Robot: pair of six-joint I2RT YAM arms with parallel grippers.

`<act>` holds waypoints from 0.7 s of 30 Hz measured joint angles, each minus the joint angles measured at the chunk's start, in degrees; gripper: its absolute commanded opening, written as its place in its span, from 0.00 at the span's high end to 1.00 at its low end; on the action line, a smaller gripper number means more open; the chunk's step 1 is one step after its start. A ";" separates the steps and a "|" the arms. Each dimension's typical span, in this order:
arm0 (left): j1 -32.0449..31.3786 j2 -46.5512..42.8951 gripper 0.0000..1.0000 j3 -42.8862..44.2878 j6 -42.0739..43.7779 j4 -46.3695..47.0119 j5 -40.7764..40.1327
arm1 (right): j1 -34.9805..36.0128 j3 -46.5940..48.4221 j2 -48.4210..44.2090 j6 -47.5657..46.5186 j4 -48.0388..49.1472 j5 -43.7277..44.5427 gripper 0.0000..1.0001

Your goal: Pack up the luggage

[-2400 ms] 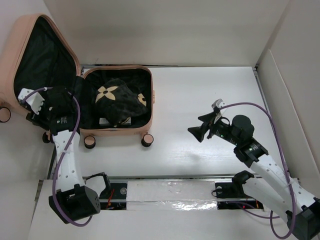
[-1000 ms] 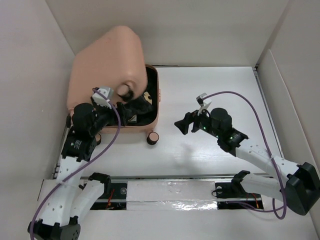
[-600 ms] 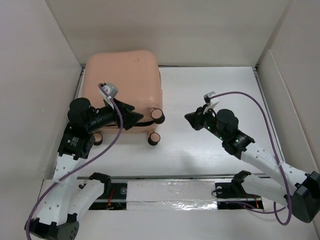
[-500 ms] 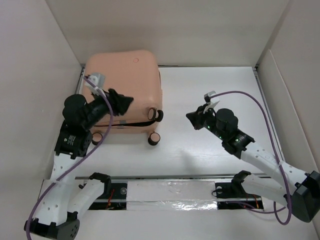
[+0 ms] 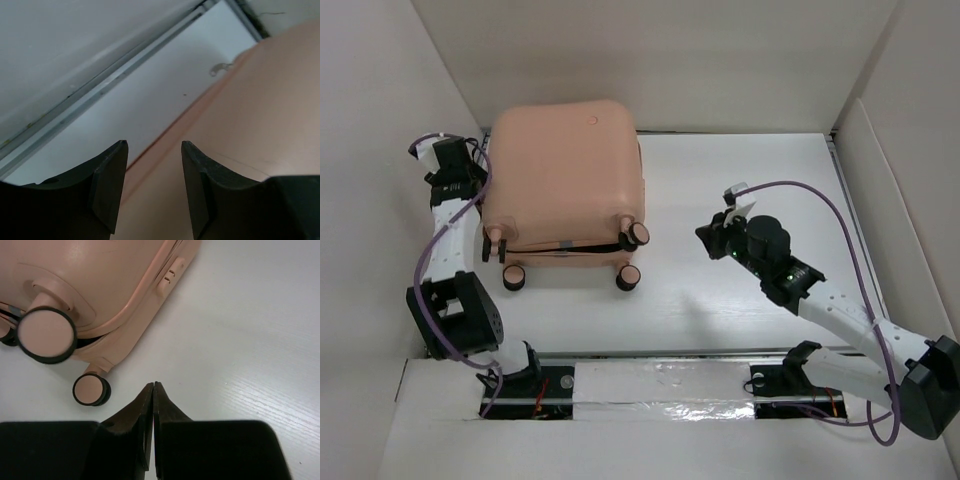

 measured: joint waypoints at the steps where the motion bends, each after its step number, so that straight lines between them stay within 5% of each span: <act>1: 0.92 1.44 0.55 0.26 -0.15 -0.26 -0.31 | 0.00 0.00 -0.11 -0.11 0.02 0.31 0.92; 12: 6.86 16.02 0.55 6.69 -1.14 -1.84 4.76 | -0.07 -0.90 -0.90 -0.92 -0.92 2.54 0.90; 21: 1.97 9.46 0.59 -14.19 -10.12 12.28 8.13 | -3.91 0.07 0.48 -1.55 -1.84 2.69 0.89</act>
